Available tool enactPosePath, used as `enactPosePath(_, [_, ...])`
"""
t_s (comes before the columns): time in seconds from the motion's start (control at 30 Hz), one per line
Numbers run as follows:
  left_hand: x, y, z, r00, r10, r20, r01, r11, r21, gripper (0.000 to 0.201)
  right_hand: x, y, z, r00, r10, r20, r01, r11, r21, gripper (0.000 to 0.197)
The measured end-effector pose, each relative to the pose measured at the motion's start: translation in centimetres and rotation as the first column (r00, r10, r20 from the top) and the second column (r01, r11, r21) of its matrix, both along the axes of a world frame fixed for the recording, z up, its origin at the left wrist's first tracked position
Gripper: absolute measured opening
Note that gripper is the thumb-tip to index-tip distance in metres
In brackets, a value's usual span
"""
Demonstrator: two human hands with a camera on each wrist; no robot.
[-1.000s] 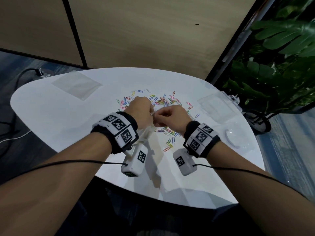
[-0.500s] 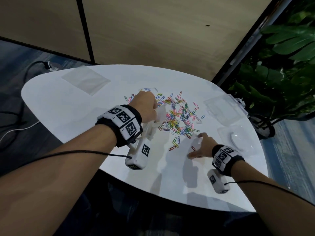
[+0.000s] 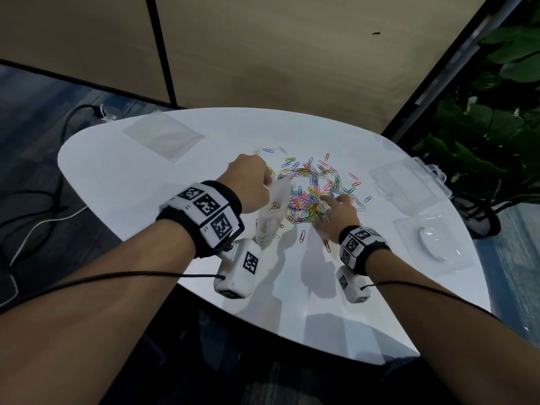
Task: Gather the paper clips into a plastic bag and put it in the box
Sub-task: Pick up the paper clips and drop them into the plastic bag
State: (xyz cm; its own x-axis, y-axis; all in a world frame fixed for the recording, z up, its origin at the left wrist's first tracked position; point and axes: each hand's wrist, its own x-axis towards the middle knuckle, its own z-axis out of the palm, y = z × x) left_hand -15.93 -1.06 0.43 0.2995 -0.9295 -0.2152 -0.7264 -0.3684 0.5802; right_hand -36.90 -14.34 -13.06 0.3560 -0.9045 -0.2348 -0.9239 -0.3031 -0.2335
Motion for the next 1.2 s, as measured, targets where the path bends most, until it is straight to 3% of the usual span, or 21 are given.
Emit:
enactPosePath(0.1, [0.2,0.1,-0.1,1.000,0.002,0.004,-0.002,1.000,-0.003,0.035,0.9,0.6,-0.2,0.982,0.179,-0.057,-0.183,0.979,-0.092,0.044])
enactPosePath(0.2, [-0.2,-0.1,0.2,1.000,-0.003,-0.006,0.003,1.000,-0.002,0.034,0.9,0.9,0.0,0.981,0.187,-0.050,-0.192,0.971,-0.145,0.033])
enactPosePath(0.3, [-0.9,-0.4,0.3,1.000,-0.024,0.008,0.024,1.000,-0.002,0.033,0.5,0.3,1.3,0.999,0.023,-0.041,-0.026,0.997,-0.073,0.016])
enactPosePath(0.4, [-1.5,-0.5,0.4,1.000,-0.029,0.000,0.029,1.000,-0.002,0.034,-1.1,-1.3,2.3,0.973,-0.222,0.070,0.212,0.969,0.124,0.009])
enactPosePath(0.43, [-1.6,-0.6,0.4,1.000,-0.031,-0.001,0.031,1.000,-0.003,0.034,-1.6,-1.7,2.8,0.934,-0.317,0.163,0.270,0.928,0.256,0.002])
enactPosePath(0.47, [-1.7,-0.6,0.4,0.999,-0.032,-0.001,0.032,0.999,-0.002,0.033,-2.1,-2.4,2.9,0.859,-0.422,0.289,0.289,0.867,0.406,0.008])
enactPosePath(0.53, [-1.9,-0.8,0.4,0.999,-0.032,-0.006,0.032,0.999,-0.002,0.032,-2.2,-3.0,3.7,0.577,-0.648,0.497,0.242,0.716,0.654,0.022])
enactPosePath(0.6, [-2.1,-1.0,0.3,0.999,-0.035,-0.009,0.035,0.999,0.001,0.032,-1.4,-2.5,5.7,0.352,-0.757,0.551,0.062,0.606,0.793,0.024])
enactPosePath(0.67, [-2.5,-1.3,0.2,0.999,-0.033,-0.022,0.033,0.999,0.003,0.030,-0.2,-1.1,8.3,0.283,-0.773,0.567,-0.124,0.557,0.821,0.019])
enactPosePath(0.77, [-3.2,-1.6,0.0,0.999,-0.026,-0.039,0.025,1.000,-0.003,0.030,1.6,1.3,10.9,0.324,-0.734,0.596,-0.272,0.532,0.802,0.013])
enactPosePath(0.87, [-3.9,-1.8,-0.2,0.999,-0.010,-0.048,0.009,1.000,-0.012,0.029,2.8,3.2,10.7,0.436,-0.636,0.636,-0.201,0.621,0.758,0.013])
enactPosePath(0.9, [-4.2,-1.9,-0.2,0.999,-0.003,-0.052,0.002,1.000,-0.015,0.027,3.1,3.6,10.2,0.503,-0.573,0.647,-0.132,0.689,0.712,0.010])
enactPosePath(0.97, [-4.5,-2.0,-0.1,0.999,0.007,-0.053,-0.009,1.000,-0.028,0.026,3.5,4.0,8.9,0.715,-0.320,0.622,-0.027,0.876,0.482,0.016])
enactPosePath(1.03, [-4.6,-2.0,0.1,0.999,0.010,-0.047,-0.012,0.999,-0.043,0.026,3.7,4.3,9.1,0.878,-0.038,0.477,-0.106,0.957,0.272,0.027])
enactPosePath(1.07, [-4.6,-2.0,0.1,0.999,0.011,-0.046,-0.014,0.999,-0.045,0.025,3.7,4.3,9.7,0.913,0.083,0.398,-0.185,0.957,0.225,0.029])
enactPosePath(1.13, [-4.5,-1.9,0.1,0.999,0.010,-0.047,-0.013,0.999,-0.046,0.026,3.4,3.7,10.7,0.904,0.160,0.396,-0.285,0.916,0.282,0.027])
enactPosePath(1.2, [-4.1,-2.0,0.0,0.999,0.013,-0.048,-0.016,0.999,-0.044,0.028,2.7,2.6,11.7,0.811,-0.038,0.584,-0.264,0.866,0.424,0.024])
